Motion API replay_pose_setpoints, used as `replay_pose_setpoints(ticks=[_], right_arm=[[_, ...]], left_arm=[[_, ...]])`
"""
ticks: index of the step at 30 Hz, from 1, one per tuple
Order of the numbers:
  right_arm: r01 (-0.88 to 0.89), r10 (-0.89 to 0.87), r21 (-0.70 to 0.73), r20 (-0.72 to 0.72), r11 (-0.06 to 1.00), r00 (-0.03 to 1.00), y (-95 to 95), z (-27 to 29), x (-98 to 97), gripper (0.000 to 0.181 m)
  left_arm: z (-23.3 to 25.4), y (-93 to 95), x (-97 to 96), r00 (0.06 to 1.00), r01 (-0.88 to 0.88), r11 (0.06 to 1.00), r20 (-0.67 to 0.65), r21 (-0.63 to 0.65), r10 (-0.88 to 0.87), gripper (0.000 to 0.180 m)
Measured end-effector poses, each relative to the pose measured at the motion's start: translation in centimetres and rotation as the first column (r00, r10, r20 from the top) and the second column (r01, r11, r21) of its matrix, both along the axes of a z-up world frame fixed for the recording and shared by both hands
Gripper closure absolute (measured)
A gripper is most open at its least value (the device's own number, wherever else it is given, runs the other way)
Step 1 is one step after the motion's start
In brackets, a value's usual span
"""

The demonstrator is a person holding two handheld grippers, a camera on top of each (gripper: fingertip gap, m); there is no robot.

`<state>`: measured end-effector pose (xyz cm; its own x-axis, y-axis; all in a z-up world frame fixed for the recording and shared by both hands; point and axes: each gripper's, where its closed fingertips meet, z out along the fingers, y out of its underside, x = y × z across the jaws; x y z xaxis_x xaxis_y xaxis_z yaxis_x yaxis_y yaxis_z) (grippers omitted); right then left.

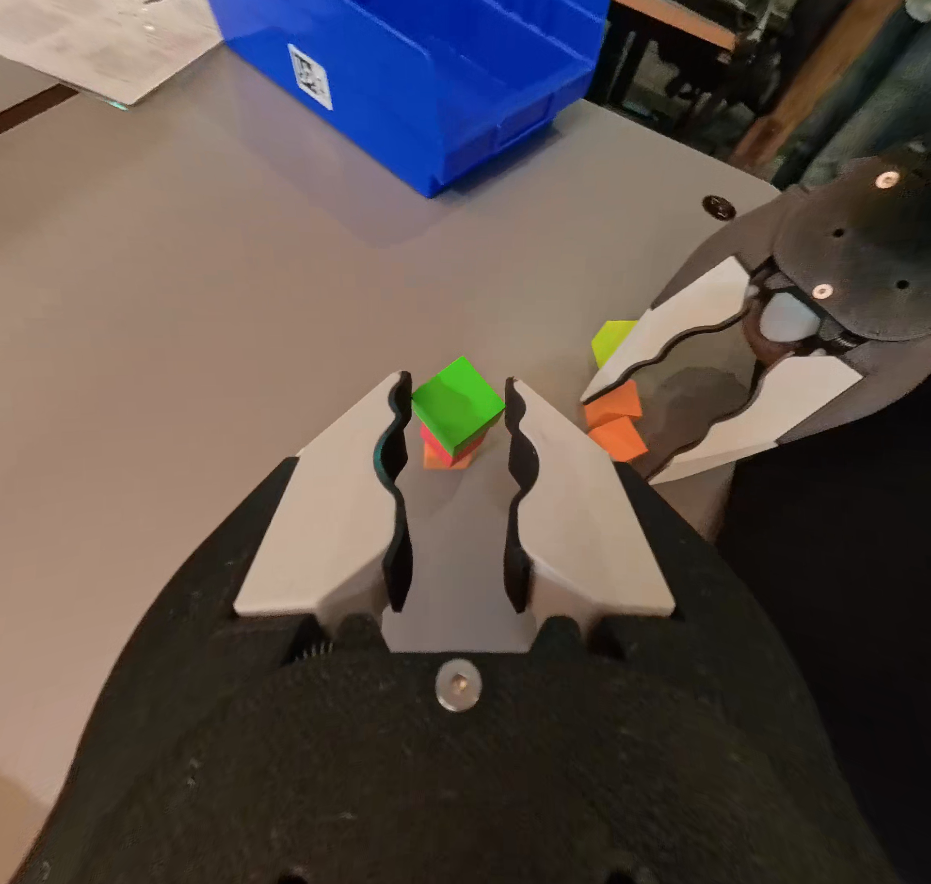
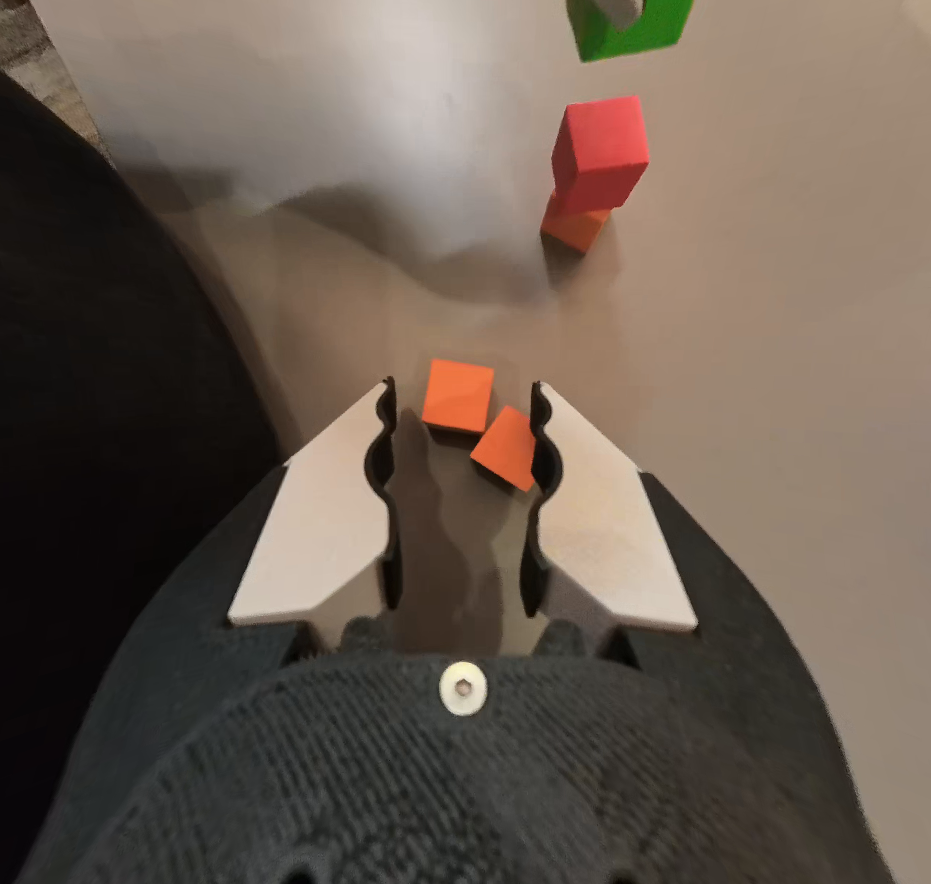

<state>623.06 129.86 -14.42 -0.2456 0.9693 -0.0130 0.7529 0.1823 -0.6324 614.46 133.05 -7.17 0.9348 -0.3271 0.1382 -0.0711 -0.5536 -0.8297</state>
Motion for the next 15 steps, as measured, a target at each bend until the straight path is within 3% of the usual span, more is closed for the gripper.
replay_pose_setpoints(ticks=[6, 8, 15], right_arm=[[-0.011, 0.010, 0.045, 0.019, 0.999, 1.000, 0.4, -0.9, 0.1, 0.142], [-0.012, 0.011, 0.055, 0.014, 0.998, 1.000, 0.5, -0.9, 0.1, 0.151], [0.025, -0.023, 0.036, -0.058, 0.999, 0.998, 1.4, 1.3, -0.7, 0.152]], left_arm=[[-2.3, 0.4, 1.5, 0.995, 0.070, 0.992, -0.057, -0.100, -0.076, 0.146], [-2.7, 0.5, 1.5, 0.994, 0.066, 0.993, -0.078, -0.102, -0.075, 0.145], [-2.0, 0.4, 1.0, 0.997, 0.019, 0.998, -0.070, -0.064, -0.023, 0.135]])
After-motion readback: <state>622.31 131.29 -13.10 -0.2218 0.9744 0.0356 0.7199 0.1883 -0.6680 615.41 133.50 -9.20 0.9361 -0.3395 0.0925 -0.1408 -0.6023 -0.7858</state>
